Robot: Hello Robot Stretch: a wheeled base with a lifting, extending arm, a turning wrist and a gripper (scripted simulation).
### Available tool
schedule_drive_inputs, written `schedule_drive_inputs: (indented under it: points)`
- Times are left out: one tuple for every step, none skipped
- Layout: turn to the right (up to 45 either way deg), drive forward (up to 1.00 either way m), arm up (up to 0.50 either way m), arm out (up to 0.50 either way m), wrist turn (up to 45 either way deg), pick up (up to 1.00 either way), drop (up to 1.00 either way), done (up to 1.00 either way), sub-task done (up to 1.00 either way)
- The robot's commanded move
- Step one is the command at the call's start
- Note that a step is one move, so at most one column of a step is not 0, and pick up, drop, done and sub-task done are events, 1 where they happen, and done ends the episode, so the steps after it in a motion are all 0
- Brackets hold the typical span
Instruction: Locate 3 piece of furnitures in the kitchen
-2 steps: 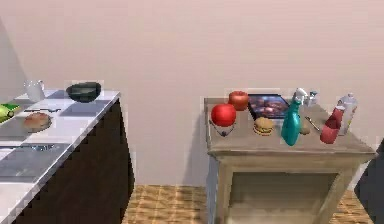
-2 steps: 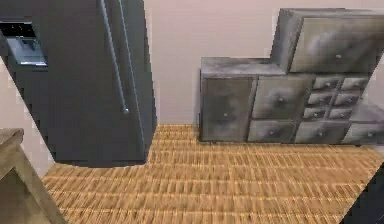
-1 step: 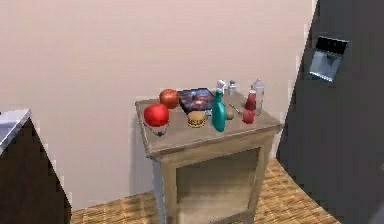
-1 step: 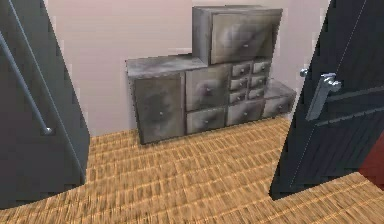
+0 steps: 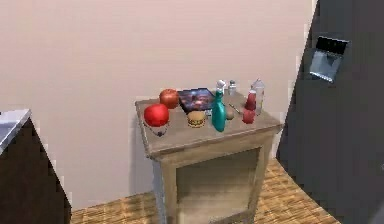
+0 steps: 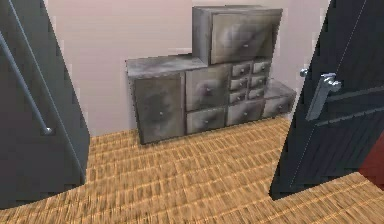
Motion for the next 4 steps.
schedule_drive_inputs:
  points:
    - [45.0,0.00,0.00,0.00,0.0,0.00,0.00,0.00,0.00]
    - [24.0,0.00,0.00,0.00,0.0,0.00,0.00,0.00,0.00]
    - [0.0,0.75,0.00,0.00,0.0,0.00,0.00,0.00,0.00]
    - [45.0,0.00,0.00,0.00,0.0,0.00,0.00,0.00,0.00]
